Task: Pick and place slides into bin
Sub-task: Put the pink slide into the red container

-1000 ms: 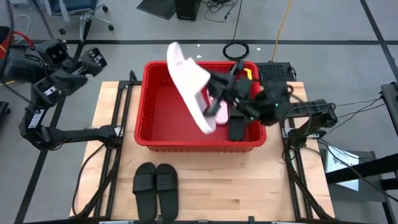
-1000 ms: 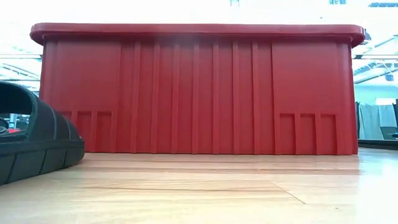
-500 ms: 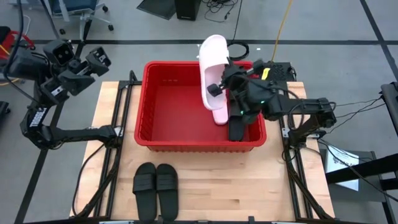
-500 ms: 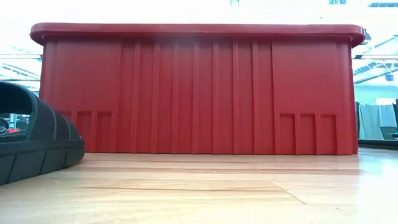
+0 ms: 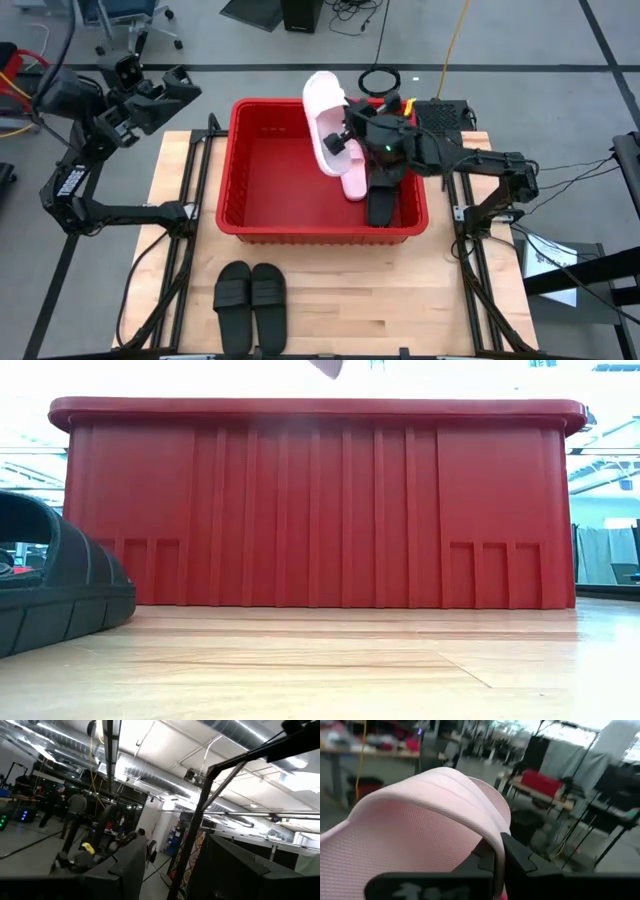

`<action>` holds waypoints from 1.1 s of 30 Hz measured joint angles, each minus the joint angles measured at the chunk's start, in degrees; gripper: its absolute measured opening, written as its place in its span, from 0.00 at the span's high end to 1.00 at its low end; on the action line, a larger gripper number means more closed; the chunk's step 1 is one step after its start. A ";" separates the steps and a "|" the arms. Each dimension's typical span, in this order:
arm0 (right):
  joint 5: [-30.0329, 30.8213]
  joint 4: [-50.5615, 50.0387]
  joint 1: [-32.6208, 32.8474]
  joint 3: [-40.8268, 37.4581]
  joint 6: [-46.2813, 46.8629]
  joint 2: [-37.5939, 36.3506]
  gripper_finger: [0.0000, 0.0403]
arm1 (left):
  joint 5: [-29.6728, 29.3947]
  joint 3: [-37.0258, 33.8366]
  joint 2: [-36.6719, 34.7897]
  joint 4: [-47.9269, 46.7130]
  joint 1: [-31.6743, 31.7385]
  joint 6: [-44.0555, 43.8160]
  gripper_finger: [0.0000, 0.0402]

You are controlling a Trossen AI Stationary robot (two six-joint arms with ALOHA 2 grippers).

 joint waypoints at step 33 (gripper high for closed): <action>-17.58 -20.76 -2.95 -33.86 41.78 -0.15 0.99 | 0.02 0.00 0.60 0.00 -0.01 2.59 0.47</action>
